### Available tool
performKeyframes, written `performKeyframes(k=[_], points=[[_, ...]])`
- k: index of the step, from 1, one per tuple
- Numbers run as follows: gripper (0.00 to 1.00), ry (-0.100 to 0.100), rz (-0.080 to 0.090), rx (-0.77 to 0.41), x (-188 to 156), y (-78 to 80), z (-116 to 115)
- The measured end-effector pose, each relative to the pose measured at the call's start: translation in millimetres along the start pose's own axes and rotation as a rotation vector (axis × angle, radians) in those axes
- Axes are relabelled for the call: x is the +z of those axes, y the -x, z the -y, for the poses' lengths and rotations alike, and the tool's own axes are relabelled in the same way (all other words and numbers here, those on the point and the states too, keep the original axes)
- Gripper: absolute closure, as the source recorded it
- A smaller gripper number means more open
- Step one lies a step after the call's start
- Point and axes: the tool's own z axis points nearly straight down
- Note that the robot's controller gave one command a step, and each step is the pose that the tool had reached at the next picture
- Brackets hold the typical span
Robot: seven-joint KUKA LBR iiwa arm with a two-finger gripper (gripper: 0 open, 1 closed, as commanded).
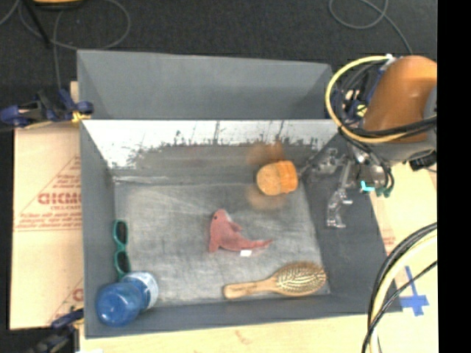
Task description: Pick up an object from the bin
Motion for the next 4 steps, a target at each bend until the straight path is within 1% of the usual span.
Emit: performKeyframes(k=[1, 2, 3, 4], points=[[0.00, -0.002, 0.008, -0.004, -5, 2.0, 0], [0.00, 0.001, 0.015, 0.028, 71, 31.2, -33], [0.00, 0.003, 0.006, 0.139, 51, 34.6, -34], [0.00, 0.004, 0.017, 0.143, 59, 40.6, -102]])
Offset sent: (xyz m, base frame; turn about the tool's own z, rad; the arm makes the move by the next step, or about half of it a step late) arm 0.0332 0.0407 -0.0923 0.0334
